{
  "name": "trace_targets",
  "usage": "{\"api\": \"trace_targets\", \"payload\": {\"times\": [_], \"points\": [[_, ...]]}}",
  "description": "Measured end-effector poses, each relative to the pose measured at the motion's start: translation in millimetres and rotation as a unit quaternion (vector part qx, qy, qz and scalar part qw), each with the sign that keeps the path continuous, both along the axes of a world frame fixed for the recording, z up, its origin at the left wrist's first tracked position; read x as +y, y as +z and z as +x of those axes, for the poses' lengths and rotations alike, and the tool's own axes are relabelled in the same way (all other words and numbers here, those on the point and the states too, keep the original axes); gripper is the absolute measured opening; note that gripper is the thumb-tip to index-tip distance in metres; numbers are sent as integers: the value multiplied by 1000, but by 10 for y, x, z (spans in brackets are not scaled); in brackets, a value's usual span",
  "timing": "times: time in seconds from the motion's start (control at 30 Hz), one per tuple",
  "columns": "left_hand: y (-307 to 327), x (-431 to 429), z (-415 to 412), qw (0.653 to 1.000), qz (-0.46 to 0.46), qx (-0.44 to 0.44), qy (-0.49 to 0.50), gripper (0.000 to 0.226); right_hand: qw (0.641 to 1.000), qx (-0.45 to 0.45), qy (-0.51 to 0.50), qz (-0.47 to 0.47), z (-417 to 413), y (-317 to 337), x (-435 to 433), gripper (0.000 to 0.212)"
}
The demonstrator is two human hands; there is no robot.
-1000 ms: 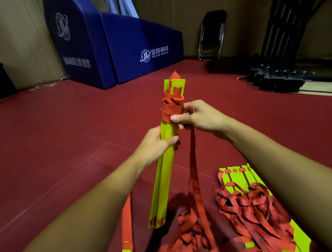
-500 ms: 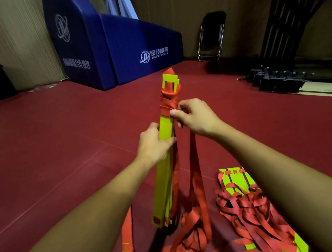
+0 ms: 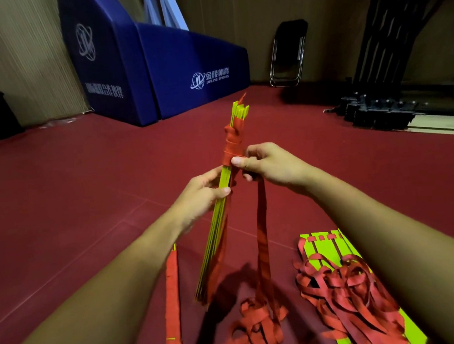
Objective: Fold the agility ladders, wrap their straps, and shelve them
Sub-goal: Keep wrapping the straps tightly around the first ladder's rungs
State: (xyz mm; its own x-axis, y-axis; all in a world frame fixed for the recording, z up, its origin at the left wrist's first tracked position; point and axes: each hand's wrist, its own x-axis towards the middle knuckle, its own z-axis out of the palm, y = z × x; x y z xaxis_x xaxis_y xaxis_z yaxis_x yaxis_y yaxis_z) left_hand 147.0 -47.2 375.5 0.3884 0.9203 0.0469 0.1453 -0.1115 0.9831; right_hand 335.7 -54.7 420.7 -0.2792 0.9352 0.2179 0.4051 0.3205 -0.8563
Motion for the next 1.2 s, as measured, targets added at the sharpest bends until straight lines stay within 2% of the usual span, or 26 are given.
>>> {"api": "trace_targets", "payload": {"times": [0.17, 0.37, 0.53, 0.57, 0.63, 0.77, 0.87, 0.93, 1.0, 1.13, 1.2], "points": [[15, 2, 14, 996, 58, 65, -19, 48, 1000, 9, -24, 13, -36, -111, 41, 41], [12, -17, 31, 998, 38, 54, -16, 50, 1000, 24, 15, -12, -1, -77, 49, 13], [-25, 58, 96, 999, -7, 9, 34, 44, 996, -28, -69, 47, -45, -81, 106, 22], [-29, 62, 122, 999, 8, 23, 46, 50, 992, -45, -93, 66, -61, -91, 124, 26], [-57, 46, 182, 987, 70, 119, 79, 62, 983, -74, -143, 92, -104, -128, 156, 32], [-143, 7, 266, 919, 138, 304, 209, 58, 962, -102, -231, 106, -198, -165, 168, 45], [-135, -12, 270, 881, 152, 361, 266, 57, 945, -108, -290, 102, -247, -146, 129, 48], [-123, 2, 276, 881, 178, 356, 255, 48, 939, -109, -311, 101, -253, -150, 113, 48], [-109, 31, 257, 898, 189, 324, 228, 36, 955, -97, -260, 105, -235, -124, 104, 43], [-125, 80, 168, 946, 164, 236, 149, 12, 997, -41, -46, 35, -187, -15, 37, 16], [-147, 84, 146, 956, 155, 224, 104, 20, 999, -31, 5, 8, -162, 3, 12, 9]]}}
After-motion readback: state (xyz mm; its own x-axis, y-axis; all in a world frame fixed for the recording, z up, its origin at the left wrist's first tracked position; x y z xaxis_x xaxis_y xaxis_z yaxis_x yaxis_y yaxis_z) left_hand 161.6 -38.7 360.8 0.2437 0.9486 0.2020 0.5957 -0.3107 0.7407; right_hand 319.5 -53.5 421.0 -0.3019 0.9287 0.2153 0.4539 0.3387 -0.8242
